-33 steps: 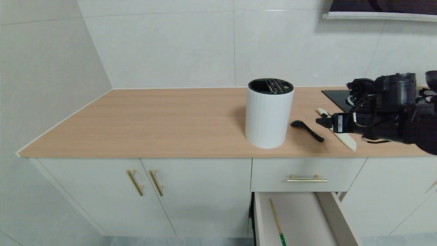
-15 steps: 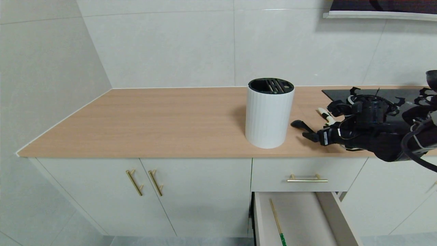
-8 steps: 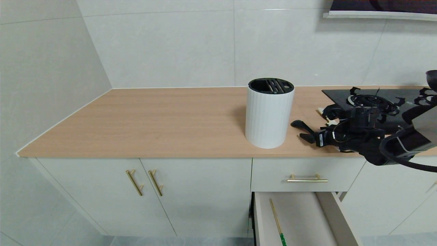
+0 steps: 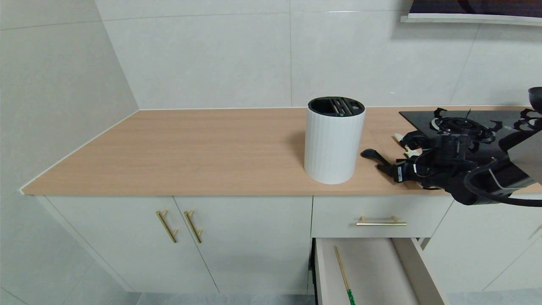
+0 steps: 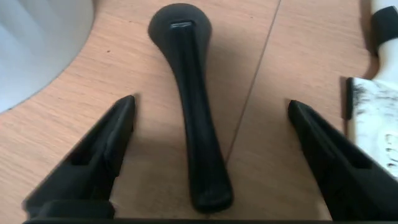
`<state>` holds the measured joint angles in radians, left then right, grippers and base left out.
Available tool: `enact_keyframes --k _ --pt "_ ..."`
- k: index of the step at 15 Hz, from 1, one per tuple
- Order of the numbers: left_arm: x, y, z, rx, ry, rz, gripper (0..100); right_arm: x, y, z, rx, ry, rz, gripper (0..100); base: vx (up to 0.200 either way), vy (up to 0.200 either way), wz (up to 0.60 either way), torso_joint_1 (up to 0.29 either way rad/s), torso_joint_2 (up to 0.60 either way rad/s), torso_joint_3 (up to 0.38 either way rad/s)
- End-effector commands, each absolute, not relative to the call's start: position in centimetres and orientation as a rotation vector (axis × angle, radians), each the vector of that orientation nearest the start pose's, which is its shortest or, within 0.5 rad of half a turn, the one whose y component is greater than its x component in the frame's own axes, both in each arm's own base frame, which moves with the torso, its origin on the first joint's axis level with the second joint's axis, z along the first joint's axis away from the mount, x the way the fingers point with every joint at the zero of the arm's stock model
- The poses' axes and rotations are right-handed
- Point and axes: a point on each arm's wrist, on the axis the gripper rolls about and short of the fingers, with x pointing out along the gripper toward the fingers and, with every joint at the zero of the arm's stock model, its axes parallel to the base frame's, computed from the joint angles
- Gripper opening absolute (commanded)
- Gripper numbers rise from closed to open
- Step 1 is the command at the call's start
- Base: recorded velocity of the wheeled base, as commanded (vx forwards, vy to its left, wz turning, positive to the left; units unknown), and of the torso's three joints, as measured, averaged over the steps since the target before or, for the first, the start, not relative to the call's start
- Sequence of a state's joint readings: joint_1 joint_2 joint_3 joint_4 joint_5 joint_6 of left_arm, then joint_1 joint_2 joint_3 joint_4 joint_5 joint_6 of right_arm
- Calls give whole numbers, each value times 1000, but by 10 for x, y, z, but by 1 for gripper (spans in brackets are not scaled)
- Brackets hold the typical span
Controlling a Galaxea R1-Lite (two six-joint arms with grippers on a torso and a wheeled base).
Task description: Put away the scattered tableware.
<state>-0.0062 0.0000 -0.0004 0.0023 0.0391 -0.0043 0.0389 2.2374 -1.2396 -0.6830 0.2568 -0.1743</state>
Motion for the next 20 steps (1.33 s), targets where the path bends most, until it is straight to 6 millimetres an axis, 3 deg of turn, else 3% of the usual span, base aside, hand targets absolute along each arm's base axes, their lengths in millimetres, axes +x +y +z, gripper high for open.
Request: enact_keyframes --k 1,7,10,12,16,20 --pt "-23 1 75 -5 1 34 100 440 23 97 -137 292 322 0 0 0 0 0 0 0" --pt "-23 1 75 -5 1 35 100 438 23 101 -132 293 320 0 0 0 0 0 0 0" --pt "-23 1 75 -5 1 34 100 430 25 120 -67 314 314 0 0 0 0 0 0 0" --pt "-23 1 75 -5 3 34 100 415 33 150 4 375 323 0 0 0 0 0 0 0" --pt "-23 1 75 -5 3 34 100 391 42 185 63 449 333 0 0 0 0 0 0 0" --pt "-23 1 75 -5 3 34 100 338 44 217 74 557 315 0 0 0 0 0 0 0"
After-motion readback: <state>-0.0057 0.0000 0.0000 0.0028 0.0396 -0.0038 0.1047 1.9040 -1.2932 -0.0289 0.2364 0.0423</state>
